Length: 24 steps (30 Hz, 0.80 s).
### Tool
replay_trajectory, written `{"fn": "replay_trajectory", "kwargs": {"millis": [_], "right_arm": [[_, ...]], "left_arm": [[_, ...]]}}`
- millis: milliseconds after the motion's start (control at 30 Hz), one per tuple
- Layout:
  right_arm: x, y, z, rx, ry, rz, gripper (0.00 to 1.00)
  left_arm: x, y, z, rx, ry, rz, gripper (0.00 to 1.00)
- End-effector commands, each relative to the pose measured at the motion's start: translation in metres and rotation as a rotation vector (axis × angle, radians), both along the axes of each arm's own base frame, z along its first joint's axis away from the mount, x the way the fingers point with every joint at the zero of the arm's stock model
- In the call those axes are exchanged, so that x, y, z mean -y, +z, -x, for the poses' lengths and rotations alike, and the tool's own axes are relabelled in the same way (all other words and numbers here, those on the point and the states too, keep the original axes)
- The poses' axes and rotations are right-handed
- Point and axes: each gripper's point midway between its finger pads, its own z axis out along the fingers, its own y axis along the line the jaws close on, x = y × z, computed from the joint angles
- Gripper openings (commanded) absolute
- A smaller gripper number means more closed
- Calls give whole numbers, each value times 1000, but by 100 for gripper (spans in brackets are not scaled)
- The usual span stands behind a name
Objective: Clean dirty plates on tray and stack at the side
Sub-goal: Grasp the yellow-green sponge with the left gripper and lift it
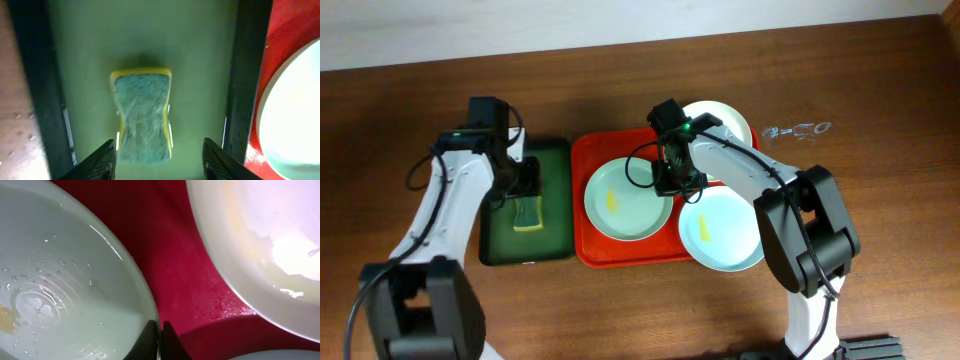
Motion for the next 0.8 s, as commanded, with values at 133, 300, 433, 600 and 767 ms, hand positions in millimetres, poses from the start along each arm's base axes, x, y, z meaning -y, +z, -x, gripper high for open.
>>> {"fn": "replay_trajectory", "kwargs": {"millis": [133,300,433,600,767], "right_arm": [[2,-5,3,-10,-9,17,4],[2,-5,3,-10,-9,18,4],[2,-5,4,-13,-9,19,4],[2,-5,4,-13,-9,19,4],[2,-5,4,-13,-9,19,4]], "left_arm": [[-5,-51,10,-140,-66,-72,56],[-6,-60,15,-168,-63,-76,49],[-11,-61,12,-158,-60,-105,46],[-11,-67,12,-147,-59,-104,57],[-10,-74,13,-138,-59,-99,28]]}}
